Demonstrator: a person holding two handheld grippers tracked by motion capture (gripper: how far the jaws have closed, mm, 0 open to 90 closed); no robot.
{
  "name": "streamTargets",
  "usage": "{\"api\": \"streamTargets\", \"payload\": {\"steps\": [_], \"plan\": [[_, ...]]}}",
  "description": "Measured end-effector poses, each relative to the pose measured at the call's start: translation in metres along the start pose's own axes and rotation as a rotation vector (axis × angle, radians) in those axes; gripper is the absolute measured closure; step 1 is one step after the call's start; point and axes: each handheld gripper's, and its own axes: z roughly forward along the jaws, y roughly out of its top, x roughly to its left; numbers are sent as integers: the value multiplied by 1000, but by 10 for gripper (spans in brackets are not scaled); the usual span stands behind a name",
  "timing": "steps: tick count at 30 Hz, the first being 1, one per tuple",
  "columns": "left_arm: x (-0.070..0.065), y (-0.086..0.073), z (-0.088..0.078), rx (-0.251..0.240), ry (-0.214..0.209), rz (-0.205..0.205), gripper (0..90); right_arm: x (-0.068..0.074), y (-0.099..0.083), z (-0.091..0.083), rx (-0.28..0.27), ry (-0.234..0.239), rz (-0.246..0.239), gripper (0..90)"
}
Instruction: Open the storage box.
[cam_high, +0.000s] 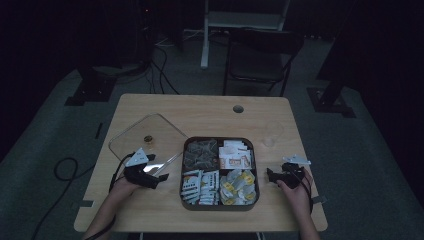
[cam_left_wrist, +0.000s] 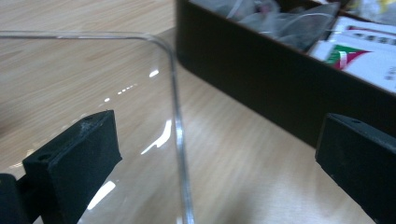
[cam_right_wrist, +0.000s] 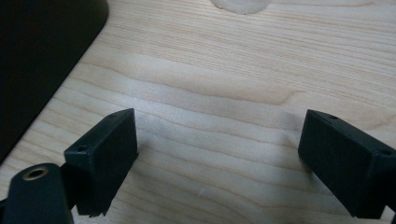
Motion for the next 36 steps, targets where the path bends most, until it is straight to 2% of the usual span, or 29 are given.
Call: {"api": "streamTargets", "payload": {"steps": [9,15,23,28,30,36], "plan": [[-18,-4,2,26,-46,45,4,0,0,0,0,0,-1,113],[-33,-8,2,38,-93,76,4,0,0,0,0,0,-1,113],[-48,-12,2,50,-128,112,3,0,0,0,0,0,-1,113],[-56,-14,5,87,-159,140,3,0,0,0,0,0,-1,113],[-58,-16,7,101,-163,147,3,0,0,0,0,7,-6,113],[-63,-17,8,139,-162,170,3,0,0,0,-4,67,-66,133]]}}
